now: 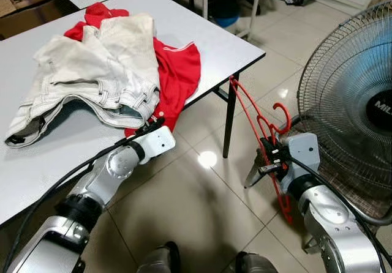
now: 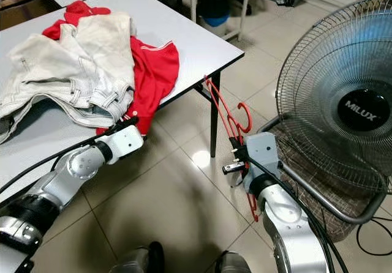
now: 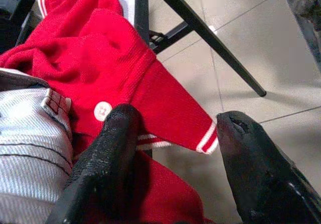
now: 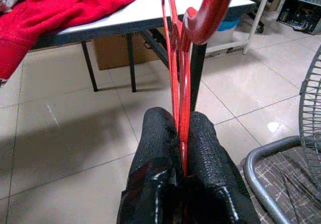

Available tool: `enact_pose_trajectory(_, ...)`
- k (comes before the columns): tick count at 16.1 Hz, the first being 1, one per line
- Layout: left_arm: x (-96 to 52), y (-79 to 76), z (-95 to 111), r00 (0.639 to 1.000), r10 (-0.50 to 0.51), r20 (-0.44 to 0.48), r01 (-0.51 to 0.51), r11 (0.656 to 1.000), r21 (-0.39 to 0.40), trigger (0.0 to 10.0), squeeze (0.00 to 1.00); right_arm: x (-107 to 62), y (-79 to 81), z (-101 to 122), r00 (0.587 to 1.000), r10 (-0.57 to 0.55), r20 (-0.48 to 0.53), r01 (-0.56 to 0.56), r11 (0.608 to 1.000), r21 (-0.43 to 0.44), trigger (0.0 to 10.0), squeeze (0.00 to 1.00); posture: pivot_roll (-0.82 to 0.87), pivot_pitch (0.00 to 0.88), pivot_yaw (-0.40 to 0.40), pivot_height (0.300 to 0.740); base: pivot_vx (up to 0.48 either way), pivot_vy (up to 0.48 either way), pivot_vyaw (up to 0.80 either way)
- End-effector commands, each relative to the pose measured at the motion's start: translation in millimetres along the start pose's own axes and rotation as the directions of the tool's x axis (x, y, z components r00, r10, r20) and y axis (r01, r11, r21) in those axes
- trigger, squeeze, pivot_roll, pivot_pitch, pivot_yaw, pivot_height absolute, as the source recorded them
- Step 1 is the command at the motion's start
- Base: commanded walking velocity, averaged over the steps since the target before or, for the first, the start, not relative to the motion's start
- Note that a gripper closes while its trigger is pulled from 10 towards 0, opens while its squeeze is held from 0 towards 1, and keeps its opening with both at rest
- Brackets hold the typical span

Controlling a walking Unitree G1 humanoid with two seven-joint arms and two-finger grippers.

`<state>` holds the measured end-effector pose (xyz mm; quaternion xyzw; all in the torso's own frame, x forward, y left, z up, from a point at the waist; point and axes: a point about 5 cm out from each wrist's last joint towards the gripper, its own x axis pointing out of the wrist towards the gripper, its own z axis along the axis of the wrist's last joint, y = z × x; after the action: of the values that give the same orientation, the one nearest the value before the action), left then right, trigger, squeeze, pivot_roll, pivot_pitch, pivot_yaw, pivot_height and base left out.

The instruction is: Hang hanger

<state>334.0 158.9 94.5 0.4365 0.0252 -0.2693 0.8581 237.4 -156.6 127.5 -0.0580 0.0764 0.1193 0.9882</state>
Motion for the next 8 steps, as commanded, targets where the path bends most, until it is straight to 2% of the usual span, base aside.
enact_pose_trajectory(1, 0.6, 2.8, -7.9, 0.999, 0.031, -0.044, -0.030, 0.999, 0.021, 4.1, 0.00, -1.7, 1.1, 4.9, 1.000, 0.004, 0.020, -0.004, 1.000, -0.012, 10.0, 0.00, -0.18, 0.130, 0.097, 0.740, 0.000, 0.000, 0.00)
enact_pose_trajectory(2, 1.6, 4.3, -7.5, 0.998, 0.039, -0.044, -0.038, 0.999, 0.025, 4.1, 0.00, -1.7, 1.1, 5.0, 1.000, 0.004, 0.021, -0.004, 1.000, -0.012, 10.0, 0.00, -0.18, 0.130, 0.097, 0.740, 0.000, 0.000, 0.00)
enact_pose_trajectory(3, 3.3, 8.0, -7.0, 0.997, 0.062, -0.045, -0.061, 0.998, 0.028, 2.5, 0.00, -1.7, 1.1, 5.2, 1.000, 0.004, 0.021, -0.004, 1.000, -0.012, 10.0, 0.00, -0.18, 0.130, 0.097, 0.740, 0.000, 0.000, 0.00)
enact_pose_trajectory(4, 5.3, 14.0, -6.0, 0.994, 0.100, -0.043, -0.099, 0.995, 0.033, 1.8, 0.00, -1.7, 0.9, 5.3, 1.000, 0.004, 0.021, -0.003, 1.000, -0.013, 10.0, 0.00, -0.18, 0.130, 0.097, 0.740, 0.000, 0.000, 0.00)
enact_pose_trajectory(5, 7.8, 20.0, -4.4, 0.990, 0.136, -0.042, -0.134, 0.990, 0.041, 0.0, 0.00, -2.1, 0.8, 5.4, 1.000, 0.003, 0.022, -0.003, 1.000, -0.013, 10.0, 0.00, -0.18, 0.132, 0.096, 0.740, 0.000, 0.000, 0.00)
enact_pose_trajectory(8, 12.9, 27.7, -1.4, 0.985, 0.170, -0.038, -0.168, 0.985, 0.042, 0.0, 0.00, -2.5, 0.7, 5.8, 1.000, 0.004, 0.022, -0.004, 1.000, -0.014, 10.0, 0.00, -0.18, 0.134, 0.099, 0.740, 0.000, 0.000, 0.00)
